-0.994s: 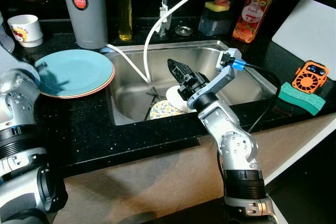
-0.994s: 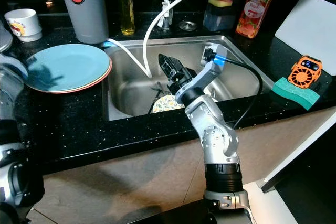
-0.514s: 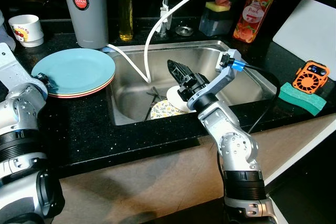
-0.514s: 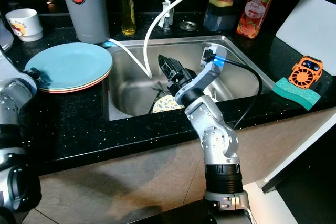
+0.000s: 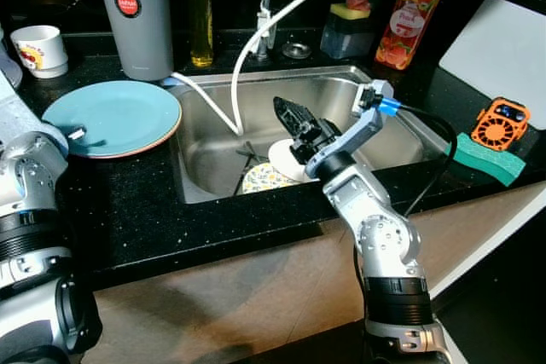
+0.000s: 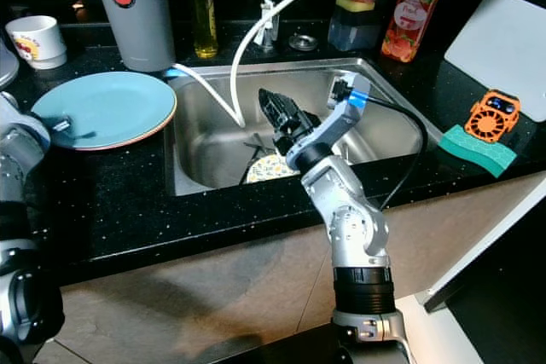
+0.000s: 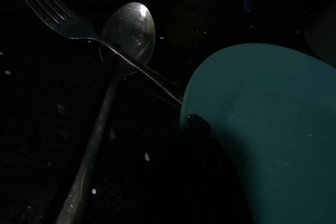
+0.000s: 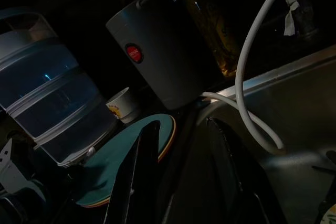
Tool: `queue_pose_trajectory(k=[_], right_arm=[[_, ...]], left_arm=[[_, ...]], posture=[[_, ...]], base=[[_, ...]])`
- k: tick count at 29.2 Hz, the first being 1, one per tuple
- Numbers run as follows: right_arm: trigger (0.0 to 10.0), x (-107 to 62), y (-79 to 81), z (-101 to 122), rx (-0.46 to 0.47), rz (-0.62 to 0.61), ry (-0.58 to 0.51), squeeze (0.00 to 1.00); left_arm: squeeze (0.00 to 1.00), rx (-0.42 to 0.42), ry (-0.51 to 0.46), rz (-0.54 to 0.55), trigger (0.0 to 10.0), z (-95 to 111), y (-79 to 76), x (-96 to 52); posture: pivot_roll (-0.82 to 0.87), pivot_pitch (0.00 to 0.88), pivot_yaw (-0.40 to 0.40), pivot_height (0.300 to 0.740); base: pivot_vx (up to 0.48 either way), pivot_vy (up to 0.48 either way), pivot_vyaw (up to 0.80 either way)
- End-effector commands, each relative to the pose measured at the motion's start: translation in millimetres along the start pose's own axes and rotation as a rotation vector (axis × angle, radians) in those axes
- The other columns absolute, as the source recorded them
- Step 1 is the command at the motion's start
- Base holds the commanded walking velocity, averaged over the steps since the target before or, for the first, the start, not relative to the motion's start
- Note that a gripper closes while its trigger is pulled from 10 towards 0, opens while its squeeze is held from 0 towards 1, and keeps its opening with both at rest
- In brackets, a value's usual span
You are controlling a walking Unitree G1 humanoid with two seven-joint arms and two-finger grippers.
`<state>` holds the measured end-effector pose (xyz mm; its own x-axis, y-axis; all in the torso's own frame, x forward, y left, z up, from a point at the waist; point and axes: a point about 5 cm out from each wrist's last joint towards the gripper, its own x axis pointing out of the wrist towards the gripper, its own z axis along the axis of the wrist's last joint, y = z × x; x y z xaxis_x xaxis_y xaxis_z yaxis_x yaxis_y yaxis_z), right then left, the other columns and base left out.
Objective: Kitchen organization
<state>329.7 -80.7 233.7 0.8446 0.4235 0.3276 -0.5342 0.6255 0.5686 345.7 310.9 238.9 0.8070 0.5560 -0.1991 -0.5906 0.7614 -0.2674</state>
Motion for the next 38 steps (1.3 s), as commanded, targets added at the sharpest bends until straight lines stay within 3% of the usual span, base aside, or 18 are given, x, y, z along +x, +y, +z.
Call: queue_pose_trajectory(k=[1, 2, 4, 5, 6, 7, 8, 13, 15, 17, 20, 22, 24, 27, 30, 33, 34, 38], right_arm=[[10.0, 0.3, 4.0, 0, 0.009, 0.012, -0.001, 0.00], [10.0, 0.4, 4.0, 0, 0.008, 0.012, -0.001, 0.00], [10.0, 0.4, 4.0, 0, 0.008, 0.012, -0.001, 0.00], [10.0, 0.4, 3.9, 0, 0.009, 0.012, -0.001, 0.00], [10.0, 0.5, 4.1, 0, 0.008, 0.012, -0.001, 0.00], [10.0, 0.5, 4.1, 0, 0.008, 0.012, -0.001, 0.00], [10.0, 0.6, 4.4, 0, 0.009, 0.013, -0.001, 0.00], [10.0, 0.2, 4.6, 0, 0.010, 0.012, -0.002, 0.00], [10.0, -0.1, 4.8, 0, 0.009, 0.012, -0.001, 0.00], [10.0, -0.1, 4.8, 0, 0.009, 0.012, -0.001, 0.00], [10.0, -0.7, 4.7, 0, 0.007, 0.011, -0.002, 0.00], [10.0, -0.7, 4.5, 0, 0.008, 0.010, -0.001, 0.00], [10.0, -0.7, 4.4, 0, 0.008, 0.010, -0.001, 0.00], [10.0, -0.7, 4.2, 1, 0.007, 0.009, -0.002, 0.00], [10.0, 0.5, 2.9, 4, 0.001, 0.003, -0.015, 0.00], [10.0, 0.6, 2.4, 6, -0.003, 0.000, -0.026, 0.00], [10.0, 0.6, 2.0, 9, -0.013, -0.005, -0.037, 0.00], [10.0, -1.6, 1.9, 13, -0.020, -0.009, -0.059, 0.00]], left_arm=[[0.00, 0.021, -0.033, 0.030, 0.0, 6, 4.6, -0.3], [0.00, -0.004, -0.091, 0.008, 0.0, 15, 2.1, -2.3], [0.00, -0.004, -0.091, 0.008, 0.0, 15, 2.1, -2.3], [0.00, -0.041, -0.140, -0.027, 0.0, 25, -2.1, -4.8], [0.00, -0.062, -0.188, -0.067, 3.5, 34, -6.8, -7.9], [0.00, -0.062, -0.188, -0.067, 3.5, 34, -6.8, -7.9], [0.00, -0.102, -0.245, -0.126, 10.0, 46, -13.6, -12.9], [0.00, -0.121, -0.302, -0.157, 10.0, 56, -17.6, -17.6], [0.00, -0.198, -0.339, -0.245, 10.0, 65, -24.5, -23.7], [0.00, -0.314, -0.347, -0.346, 10.0, 72, -30.8, -29.6], [0.00, -0.470, -0.318, -0.633, 10.0, 77, -49.4, -49.4], [0.00, -0.529, -0.299, -0.771, 10.0, 76, -58.0, -60.5], [0.00, -0.553, -0.272, -0.837, 10.0, 71, -64.2, -66.2], [0.00, -0.546, -0.233, -0.932, 10.0, 60, -76.8, -75.4], [0.00, -0.325, -0.149, -0.894, 10.0, 20, -110.5, -74.6], [0.00, -0.335, -0.076, -0.930, 10.0, 4, -123.7, -77.6], [0.00, -0.243, -0.075, -0.919, 10.0, -7, -133.8, -80.2], [0.00, -0.270, -0.129, -0.909, 10.0, 5, -132.6, -80.4]], posture=[[0.10, 0.019, -0.060, 0.740], [0.10, 0.019, -0.060, 0.740], [0.10, 0.019, -0.060, 0.740], [0.10, 0.022, -0.062, 0.740], [0.10, 0.023, -0.062, 0.740], [0.10, 0.023, -0.062, 0.740], [0.10, 0.023, -0.062, 0.740], [0.10, 0.027, -0.061, 0.740], [0.10, 0.027, -0.061, 0.740], [0.10, 0.027, -0.061, 0.740], [0.10, 0.029, -0.062, 0.740], [0.10, 0.029, -0.062, 0.740], [0.10, 0.030, -0.066, 0.740], [0.09, 0.029, -0.069, 0.740], [0.09, 0.026, -0.072, 0.740], [0.08, 0.021, -0.066, 0.740], [0.07, 0.019, -0.063, 0.740], [0.07, 0.018, -0.058, 0.740]], base=[[0.000, 0.000, 0.00], [0.000, 0.000, 0.00], [0.000, 0.000, 0.00], [0.000, 0.000, 0.00], [0.000, 0.000, 0.00], [0.000, 0.000, 0.00], [0.000, 0.000, 0.00], [0.000, 0.000, 0.00], [0.000, 0.000, 0.00], [0.000, 0.000, 0.00], [0.000, 0.000, 0.00], [0.000, 0.000, 0.00], [0.000, 0.000, 0.00], [0.000, 0.000, 0.00], [0.000, 0.000, 0.00], [0.000, 0.000, 0.00], [0.000, 0.000, 0.00], [0.000, 0.000, 0.00]])
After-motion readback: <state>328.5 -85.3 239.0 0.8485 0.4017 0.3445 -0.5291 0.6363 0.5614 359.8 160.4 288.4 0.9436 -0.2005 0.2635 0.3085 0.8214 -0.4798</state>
